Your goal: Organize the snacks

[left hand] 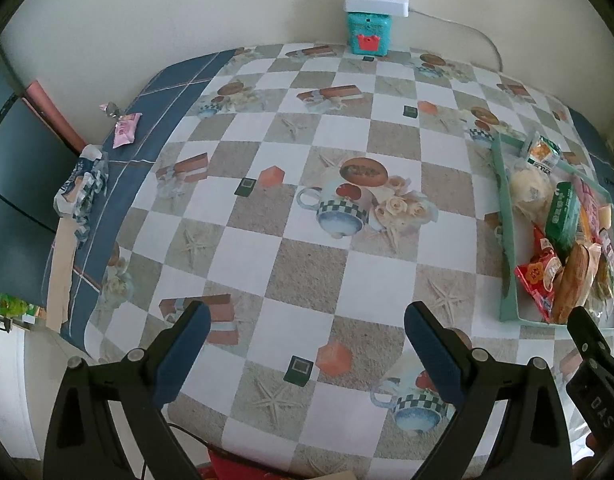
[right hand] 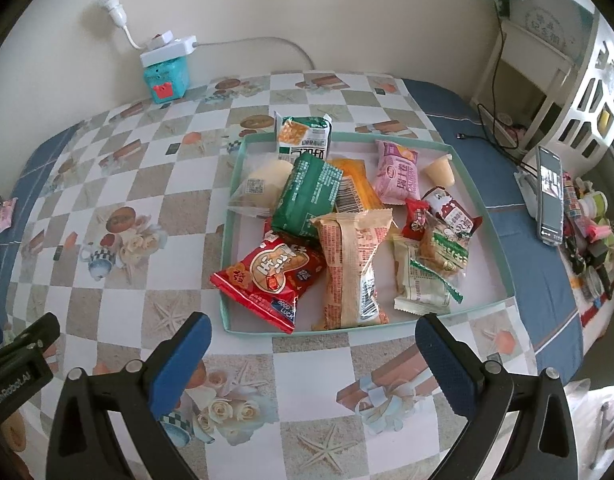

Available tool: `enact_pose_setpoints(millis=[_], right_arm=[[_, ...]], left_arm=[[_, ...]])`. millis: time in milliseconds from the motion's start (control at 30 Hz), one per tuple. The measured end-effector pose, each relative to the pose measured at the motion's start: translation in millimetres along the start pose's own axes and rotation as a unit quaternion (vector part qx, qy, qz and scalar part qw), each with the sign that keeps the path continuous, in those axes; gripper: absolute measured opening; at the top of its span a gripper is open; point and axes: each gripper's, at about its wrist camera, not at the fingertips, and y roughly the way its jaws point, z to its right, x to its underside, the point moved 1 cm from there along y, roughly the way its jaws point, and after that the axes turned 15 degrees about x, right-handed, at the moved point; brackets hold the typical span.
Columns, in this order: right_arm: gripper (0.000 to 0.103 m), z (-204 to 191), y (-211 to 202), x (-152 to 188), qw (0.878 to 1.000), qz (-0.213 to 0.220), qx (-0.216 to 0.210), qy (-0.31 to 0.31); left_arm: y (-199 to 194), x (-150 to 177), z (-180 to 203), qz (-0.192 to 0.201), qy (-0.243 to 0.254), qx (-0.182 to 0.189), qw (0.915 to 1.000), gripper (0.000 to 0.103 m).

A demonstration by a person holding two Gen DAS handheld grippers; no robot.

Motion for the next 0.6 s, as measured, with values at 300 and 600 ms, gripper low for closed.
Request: enact_pose_setpoints(millis=[300,600], right_arm=[[0.103,-0.5,1.2,0.2,1.000,0.001,-0.001,-0.003],[0.103,-1.0,1.1,0.4,1.000,0.000,0.000,-0.004]], left_arm=[[3.1,0.1,-0.3,-0.009,-0.003,0.007,0.9999,0.098],[4.3,0.1,-1.5,-0.011,-0.004,0.004,0.9999,0.098]])
